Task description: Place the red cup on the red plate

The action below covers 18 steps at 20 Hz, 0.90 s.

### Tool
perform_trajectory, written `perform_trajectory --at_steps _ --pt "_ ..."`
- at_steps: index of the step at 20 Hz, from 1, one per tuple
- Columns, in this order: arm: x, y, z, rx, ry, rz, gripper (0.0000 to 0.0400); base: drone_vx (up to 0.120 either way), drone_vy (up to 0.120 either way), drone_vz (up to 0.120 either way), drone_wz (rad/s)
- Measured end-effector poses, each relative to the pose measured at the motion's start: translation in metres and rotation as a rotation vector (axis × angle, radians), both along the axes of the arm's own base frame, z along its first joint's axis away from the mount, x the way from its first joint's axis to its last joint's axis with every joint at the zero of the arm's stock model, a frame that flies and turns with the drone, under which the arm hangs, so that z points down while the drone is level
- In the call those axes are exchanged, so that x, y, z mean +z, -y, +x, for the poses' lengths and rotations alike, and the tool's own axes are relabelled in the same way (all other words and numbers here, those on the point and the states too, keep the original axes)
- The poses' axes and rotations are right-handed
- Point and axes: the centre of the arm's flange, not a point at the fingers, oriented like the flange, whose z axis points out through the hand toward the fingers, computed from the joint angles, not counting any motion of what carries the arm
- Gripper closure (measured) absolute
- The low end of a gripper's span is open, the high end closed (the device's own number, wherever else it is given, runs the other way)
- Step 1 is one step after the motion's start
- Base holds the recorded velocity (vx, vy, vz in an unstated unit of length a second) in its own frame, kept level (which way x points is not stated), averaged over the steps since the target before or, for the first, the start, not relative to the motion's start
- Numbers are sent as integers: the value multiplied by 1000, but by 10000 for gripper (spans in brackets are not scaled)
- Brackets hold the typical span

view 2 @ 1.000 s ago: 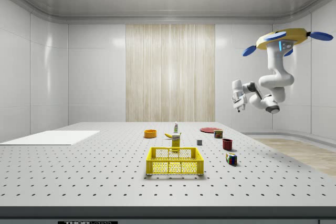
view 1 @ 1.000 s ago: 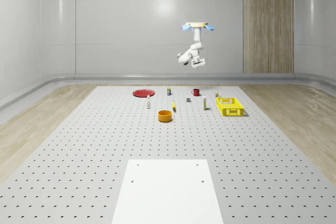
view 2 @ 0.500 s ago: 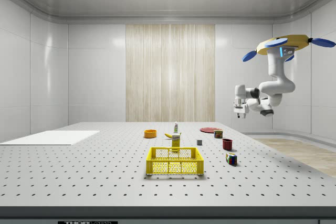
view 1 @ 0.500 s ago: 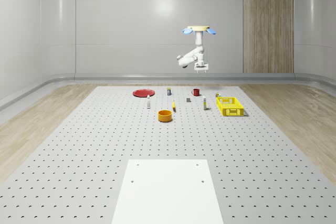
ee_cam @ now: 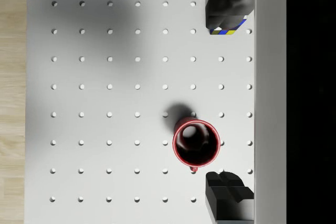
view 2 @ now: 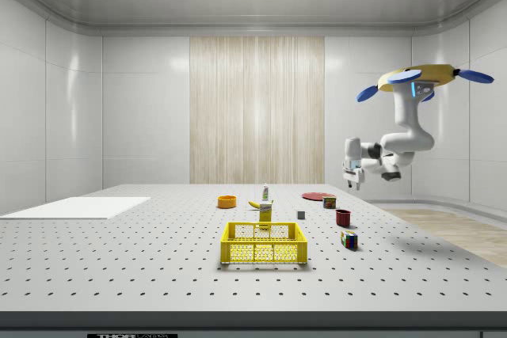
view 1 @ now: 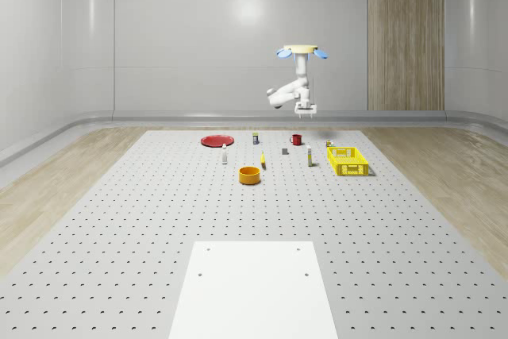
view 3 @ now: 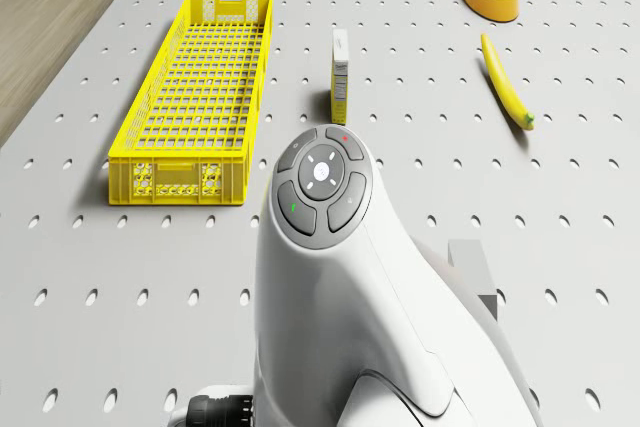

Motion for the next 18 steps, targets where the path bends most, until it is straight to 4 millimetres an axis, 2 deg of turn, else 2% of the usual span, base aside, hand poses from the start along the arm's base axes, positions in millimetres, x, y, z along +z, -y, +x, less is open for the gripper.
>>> perform_trajectory --at_steps 3,6,7,10,15,18 --pt "0 0 0 0 0 -3 0 0 0 -120 0" --pt "0 0 0 0 0 -4 0 120 0 -120 0" --pt "0 0 0 0 0 -4 0 0 0 -120 0" --pt "0 0 0 0 0 -5 0 0 -107 -120 0" --pt "0 1 0 0 0 -6 0 0 0 -120 0" --pt "0 1 0 0 0 -6 0 0 -107 -120 0"
